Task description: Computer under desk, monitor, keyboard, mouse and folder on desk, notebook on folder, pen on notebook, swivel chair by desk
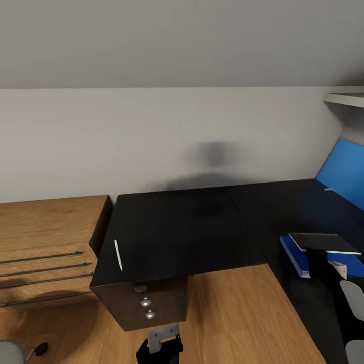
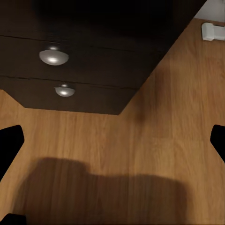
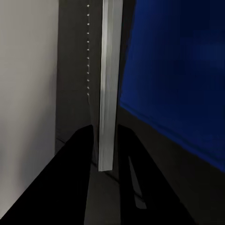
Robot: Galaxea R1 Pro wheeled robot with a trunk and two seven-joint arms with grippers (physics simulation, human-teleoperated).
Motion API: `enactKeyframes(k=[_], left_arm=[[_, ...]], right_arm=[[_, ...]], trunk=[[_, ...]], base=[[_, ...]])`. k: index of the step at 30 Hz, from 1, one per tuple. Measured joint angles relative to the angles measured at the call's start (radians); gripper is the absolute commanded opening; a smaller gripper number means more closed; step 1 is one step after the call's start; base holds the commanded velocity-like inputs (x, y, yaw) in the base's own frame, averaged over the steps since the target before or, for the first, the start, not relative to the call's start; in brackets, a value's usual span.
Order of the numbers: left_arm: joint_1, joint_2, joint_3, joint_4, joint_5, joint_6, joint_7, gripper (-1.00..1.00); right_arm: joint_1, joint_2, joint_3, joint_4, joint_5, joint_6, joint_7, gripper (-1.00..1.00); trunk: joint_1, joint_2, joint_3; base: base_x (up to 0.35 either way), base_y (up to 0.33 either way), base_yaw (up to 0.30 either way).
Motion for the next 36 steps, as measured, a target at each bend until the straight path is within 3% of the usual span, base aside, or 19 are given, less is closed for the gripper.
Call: enactKeyframes(k=[14,36], left_arm=[[0.0,-0.001,0.0,0.0,0.0,0.0,0.0,1.0],[0.0,-0.002,0.0,0.0,0.0,-0.001,0.0,1.0]], right_arm=[[0.0,-0.006,-0.001,0.003,-0.001,-0.002,-0.059,-1.0],[-0.001,-0.009,0.001,0.005,-0.001,-0.002,-0.064,-1.0]], trunk=[[0.0,0.0,0.0],[0.0,0.0,0.0]], base=[[0.069,0.0,0.0],[-0.055,-0.025,0.0]])
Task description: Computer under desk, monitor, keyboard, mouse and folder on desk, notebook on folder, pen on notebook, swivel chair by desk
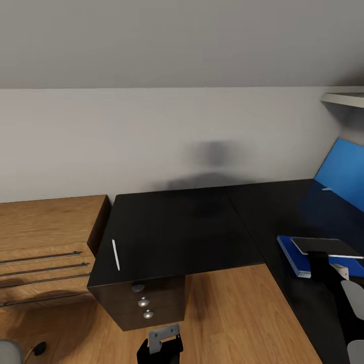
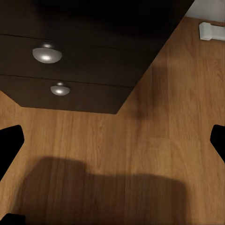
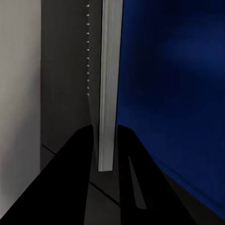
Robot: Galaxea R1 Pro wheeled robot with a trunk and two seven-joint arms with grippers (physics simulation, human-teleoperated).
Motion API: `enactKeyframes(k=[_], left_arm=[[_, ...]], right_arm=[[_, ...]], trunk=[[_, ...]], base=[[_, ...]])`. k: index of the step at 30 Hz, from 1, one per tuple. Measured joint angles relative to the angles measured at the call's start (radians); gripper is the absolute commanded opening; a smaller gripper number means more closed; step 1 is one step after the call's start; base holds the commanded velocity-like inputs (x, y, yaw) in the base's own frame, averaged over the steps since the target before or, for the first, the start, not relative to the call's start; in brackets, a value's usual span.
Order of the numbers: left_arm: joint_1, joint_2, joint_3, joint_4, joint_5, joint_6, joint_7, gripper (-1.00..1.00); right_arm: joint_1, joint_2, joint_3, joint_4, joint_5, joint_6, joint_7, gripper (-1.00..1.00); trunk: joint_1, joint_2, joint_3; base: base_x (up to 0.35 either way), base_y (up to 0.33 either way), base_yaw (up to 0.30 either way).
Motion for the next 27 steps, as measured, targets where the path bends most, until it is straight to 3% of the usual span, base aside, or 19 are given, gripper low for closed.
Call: enactKeyframes(k=[19,27], left_arm=[[0.0,0.0,0.0,0.0,0.0,0.001,0.0,1.0],[0.0,0.0,0.0,0.0,0.001,0.001,0.0,1.0]], right_arm=[[0.0,0.0,0.007,0.012,0.0,0.006,0.0,-1.0],[0.0,0.0,0.007,0.012,0.0,0.004,0.0,-1.0]], trunk=[[0.0,0.0,0.0],[0.0,0.0,0.0]], base=[[0.001,0.0,0.0],[0.128,0.0,0.0]])
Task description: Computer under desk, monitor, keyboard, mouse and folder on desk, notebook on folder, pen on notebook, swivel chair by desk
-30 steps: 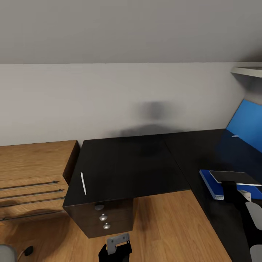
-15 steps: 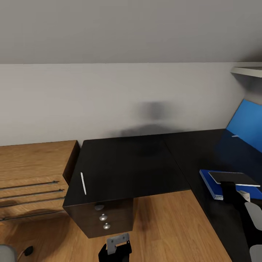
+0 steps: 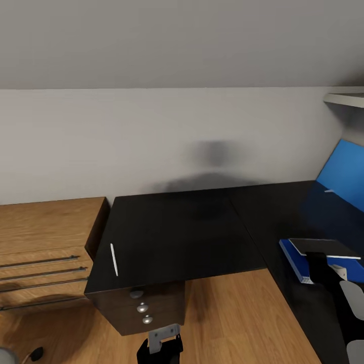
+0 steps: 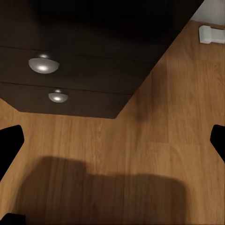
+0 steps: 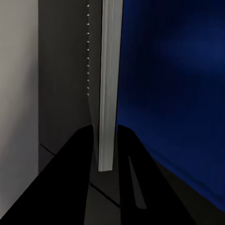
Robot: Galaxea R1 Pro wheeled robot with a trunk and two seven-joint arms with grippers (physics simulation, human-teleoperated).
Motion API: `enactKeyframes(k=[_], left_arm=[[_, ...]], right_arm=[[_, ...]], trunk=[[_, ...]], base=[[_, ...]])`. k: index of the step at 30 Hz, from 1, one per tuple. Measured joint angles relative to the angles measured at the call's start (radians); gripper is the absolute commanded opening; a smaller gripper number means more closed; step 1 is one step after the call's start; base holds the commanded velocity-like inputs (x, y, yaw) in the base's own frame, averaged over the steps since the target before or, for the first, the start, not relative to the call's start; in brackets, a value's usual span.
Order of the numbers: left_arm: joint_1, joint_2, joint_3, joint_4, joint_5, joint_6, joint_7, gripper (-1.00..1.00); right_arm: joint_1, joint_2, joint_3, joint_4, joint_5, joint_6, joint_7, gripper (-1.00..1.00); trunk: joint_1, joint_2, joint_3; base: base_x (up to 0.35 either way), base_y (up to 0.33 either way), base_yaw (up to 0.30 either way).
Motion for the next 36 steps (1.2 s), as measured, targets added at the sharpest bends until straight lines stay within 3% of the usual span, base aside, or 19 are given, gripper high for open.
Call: enactKeyframes(k=[16,17,36], left_arm=[[0.0,-0.002,0.0,0.0,0.001,0.0,0.0,1.0],[0.0,-0.002,0.0,0.0,0.001,-0.001,0.0,1.0],[0.0,-0.002,0.0,0.002,0.001,-0.001,0.0,1.0]], right_arm=[[0.0,-0.003,0.0,0.0,0.001,-0.002,-0.001,-1.0],[0.0,-0.004,0.0,0.0,0.001,-0.002,-0.001,1.0],[0.0,-0.006,0.0,0.001,-0.001,-0.005,0.0,1.0]], trunk=[[0.0,0.0,0.0],[0.0,0.0,0.0],[0.0,0.0,0.0]], base=[[0.004,0.0,0.0],[0.0,0.0,0.0],[-0.066,-0.023,0.0]])
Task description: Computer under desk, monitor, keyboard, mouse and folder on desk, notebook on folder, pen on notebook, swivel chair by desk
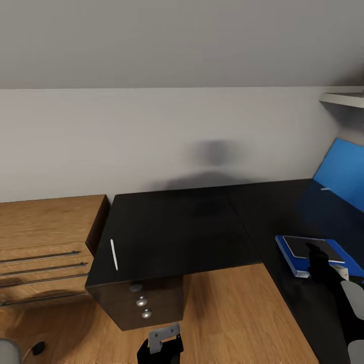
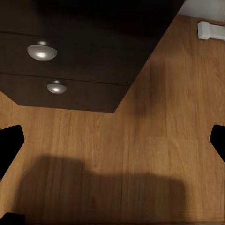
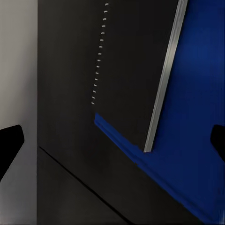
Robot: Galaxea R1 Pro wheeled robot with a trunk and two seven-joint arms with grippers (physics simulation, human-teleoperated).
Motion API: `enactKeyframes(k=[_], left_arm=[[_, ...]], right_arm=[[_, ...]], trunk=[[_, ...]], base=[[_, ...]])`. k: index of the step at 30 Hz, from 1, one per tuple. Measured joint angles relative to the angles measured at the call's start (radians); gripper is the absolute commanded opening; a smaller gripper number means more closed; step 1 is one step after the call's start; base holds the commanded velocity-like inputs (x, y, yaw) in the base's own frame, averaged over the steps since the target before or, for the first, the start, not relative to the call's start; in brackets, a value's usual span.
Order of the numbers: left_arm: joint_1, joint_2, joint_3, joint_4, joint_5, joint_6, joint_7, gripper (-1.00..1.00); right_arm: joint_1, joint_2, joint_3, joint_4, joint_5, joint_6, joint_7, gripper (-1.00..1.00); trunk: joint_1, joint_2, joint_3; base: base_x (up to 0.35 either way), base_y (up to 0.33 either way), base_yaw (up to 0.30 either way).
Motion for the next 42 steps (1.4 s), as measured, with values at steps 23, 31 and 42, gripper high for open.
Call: enactKeyframes(k=[23,31,42], left_arm=[[0.0,-0.004,-0.001,0.032,0.002,0.002,-0.001,1.0],[0.0,-0.004,0.002,0.056,0.003,0.003,-0.002,1.0],[0.0,-0.01,0.006,0.084,-0.001,0.002,0.0,1.0]], right_arm=[[0.001,0.007,0.084,-0.044,-0.003,0.005,0.012,1.0],[0.01,0.009,0.114,-0.15,0.018,0.008,0.009,1.0],[0.136,0.139,0.305,-0.471,0.44,0.031,-0.221,1.0]], trunk=[[-0.069,0.126,0.056],[-0.1,0.182,0.082],[-0.142,0.259,0.116]], base=[[-0.009,-0.004,0.0],[0.0,0.0,0.0],[0.0,0.0,0.0]])
